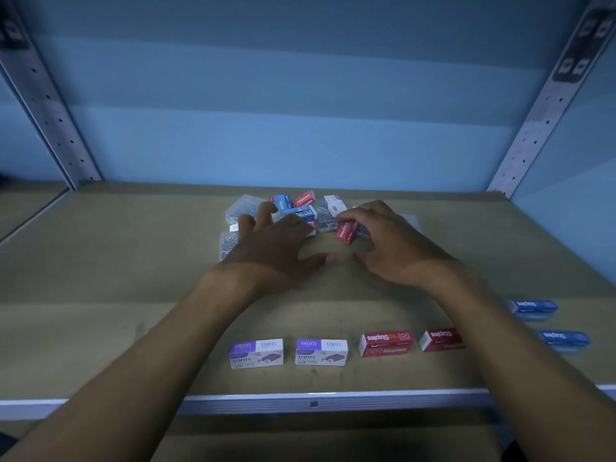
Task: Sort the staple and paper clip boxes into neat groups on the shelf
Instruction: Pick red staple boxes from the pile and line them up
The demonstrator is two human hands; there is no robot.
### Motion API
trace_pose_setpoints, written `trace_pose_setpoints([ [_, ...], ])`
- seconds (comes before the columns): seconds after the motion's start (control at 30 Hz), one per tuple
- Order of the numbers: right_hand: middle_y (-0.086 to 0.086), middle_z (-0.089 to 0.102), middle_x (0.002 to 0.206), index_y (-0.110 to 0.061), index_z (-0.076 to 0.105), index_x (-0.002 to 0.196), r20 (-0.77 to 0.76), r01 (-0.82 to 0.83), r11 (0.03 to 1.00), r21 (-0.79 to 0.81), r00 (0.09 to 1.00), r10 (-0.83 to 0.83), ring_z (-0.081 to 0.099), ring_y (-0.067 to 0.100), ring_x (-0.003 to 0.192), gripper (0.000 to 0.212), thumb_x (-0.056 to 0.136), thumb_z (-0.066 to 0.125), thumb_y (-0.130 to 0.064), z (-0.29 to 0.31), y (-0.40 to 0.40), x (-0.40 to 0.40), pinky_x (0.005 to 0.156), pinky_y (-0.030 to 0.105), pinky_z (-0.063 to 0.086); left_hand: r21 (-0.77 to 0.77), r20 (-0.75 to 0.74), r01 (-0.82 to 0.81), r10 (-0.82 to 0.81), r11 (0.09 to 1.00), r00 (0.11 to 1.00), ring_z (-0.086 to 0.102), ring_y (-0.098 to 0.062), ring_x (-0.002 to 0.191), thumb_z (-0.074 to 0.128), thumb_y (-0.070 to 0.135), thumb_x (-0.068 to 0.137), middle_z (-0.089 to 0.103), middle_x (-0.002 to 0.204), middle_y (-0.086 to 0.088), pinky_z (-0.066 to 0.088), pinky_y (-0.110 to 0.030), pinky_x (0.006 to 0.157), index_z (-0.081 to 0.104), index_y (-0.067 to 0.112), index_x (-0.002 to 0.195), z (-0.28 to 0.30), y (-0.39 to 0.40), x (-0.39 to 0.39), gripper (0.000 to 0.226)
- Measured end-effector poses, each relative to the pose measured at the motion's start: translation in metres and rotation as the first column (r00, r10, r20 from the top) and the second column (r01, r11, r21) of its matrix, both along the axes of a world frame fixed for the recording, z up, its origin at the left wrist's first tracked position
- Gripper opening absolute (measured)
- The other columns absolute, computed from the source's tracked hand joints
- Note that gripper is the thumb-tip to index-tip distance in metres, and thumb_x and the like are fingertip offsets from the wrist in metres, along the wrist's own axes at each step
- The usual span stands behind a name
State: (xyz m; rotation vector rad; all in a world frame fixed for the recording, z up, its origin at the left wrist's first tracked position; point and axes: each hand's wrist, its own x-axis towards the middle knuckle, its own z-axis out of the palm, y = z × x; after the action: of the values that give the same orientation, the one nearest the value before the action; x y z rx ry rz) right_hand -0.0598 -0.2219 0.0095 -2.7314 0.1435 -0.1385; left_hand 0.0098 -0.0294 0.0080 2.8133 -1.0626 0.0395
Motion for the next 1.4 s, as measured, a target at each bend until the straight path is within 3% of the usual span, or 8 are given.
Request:
trace_pose_setpoints([
  [0.23,-0.001,0.053,0.107,-0.032,0.07,0.114,0.165,0.079,0.997,0.02,0.983,-0.082,0.056,0.016,0.1,0.027,0.088,0.066,-0.021,0.004,-0.007,-0.001,0.088,0.031,0.047,0.085,-0.038,0.069,-0.066,0.994,0.997,-0.004,-0.022,0.147,0.038,0.063,0.093,0.021,0.158,0.018,0.007,-0.045,0.116,0.03,0.04,0.146,0.0,0.011,-0.025,0.059],
  [0.43,-0.017,0.059,0.074,-0.029,0.068,0.093,0.176,0.13,0.985,0.116,0.973,-0.149,0.061,0.006,0.081,0.009,0.084,0.069,-0.028,0.002,-0.004,-0.005,0.072,0.027,0.051,0.081,-0.058,0.077,-0.072,0.994,0.996,-0.005,-0.022,0.148,0.037,0.055,0.097,0.019,0.159,0.017,0.004,-0.046,0.117,0.025,0.039,0.15,0.001,0.013,-0.028,0.056],
  [0.73,-0.015,0.065,0.078,-0.036,0.068,0.096,0.108,0.14,0.97,0.2,0.981,-0.164,0.06,0.002,0.074,0.026,0.082,0.066,-0.015,0.01,-0.007,-0.018,0.064,0.021,0.045,-0.118,0.051,0.023,-0.017,0.993,0.999,0.015,-0.03,0.139,0.058,0.025,0.088,0.039,0.143,0.007,0.022,-0.042,0.105,0.044,0.032,0.125,-0.007,-0.003,0.0,0.04],
  [0.93,-0.019,0.064,0.071,-0.037,0.07,0.094,0.098,0.105,0.971,0.212,0.987,-0.128,0.056,-0.013,0.067,0.024,0.084,0.065,-0.015,0.011,-0.007,-0.023,0.053,0.004,0.037,-0.124,0.072,0.035,-0.026,0.992,0.997,0.013,-0.033,0.142,0.059,0.03,0.088,0.033,0.156,0.009,0.019,-0.043,0.106,0.028,0.042,0.146,-0.011,-0.015,0.011,0.067],
  [1.0,-0.016,0.068,0.079,-0.038,0.072,0.094,0.089,0.093,0.971,0.219,0.989,-0.115,0.059,-0.008,0.069,0.025,0.086,0.063,-0.016,0.013,-0.005,-0.025,0.057,0.006,0.038,-0.155,0.069,0.03,-0.019,0.987,0.997,0.015,-0.034,0.141,0.059,0.03,0.089,0.035,0.155,0.009,0.018,-0.043,0.105,0.028,0.042,0.146,-0.013,-0.017,0.011,0.066],
  [1.17,0.0,0.073,0.105,-0.045,0.074,0.094,0.081,0.046,0.967,0.25,0.994,-0.068,0.064,0.014,0.086,0.04,0.087,0.051,-0.013,0.02,-0.001,-0.03,0.079,0.03,0.054,-0.221,0.095,-0.012,0.034,0.975,0.995,0.031,-0.03,0.13,0.063,0.037,0.087,0.05,0.144,0.004,0.021,-0.037,0.092,0.036,0.035,0.145,-0.013,-0.017,0.015,0.064],
  [1.3,-0.006,0.068,0.096,-0.044,0.067,0.107,0.063,0.03,0.964,0.263,0.997,-0.048,0.065,0.011,0.083,0.035,0.09,0.058,-0.015,0.021,-0.002,-0.033,0.069,0.026,0.051,-0.244,0.077,-0.018,0.037,0.97,0.996,0.043,-0.026,0.123,0.07,0.042,0.081,0.055,0.136,0.0,0.025,-0.036,0.092,0.05,0.03,0.136,-0.006,-0.017,0.014,0.059],
  [1.4,-0.014,0.07,0.09,-0.044,0.06,0.114,0.054,0.02,0.963,0.269,0.998,-0.036,0.066,0.004,0.082,0.036,0.089,0.067,-0.02,0.022,-0.002,-0.034,0.073,0.028,0.055,-0.314,0.004,0.018,-0.017,0.949,1.0,0.053,-0.021,0.114,0.077,0.035,0.076,0.055,0.124,-0.001,0.033,-0.033,0.094,0.058,0.027,0.125,0.0,-0.014,0.009,0.054],
])
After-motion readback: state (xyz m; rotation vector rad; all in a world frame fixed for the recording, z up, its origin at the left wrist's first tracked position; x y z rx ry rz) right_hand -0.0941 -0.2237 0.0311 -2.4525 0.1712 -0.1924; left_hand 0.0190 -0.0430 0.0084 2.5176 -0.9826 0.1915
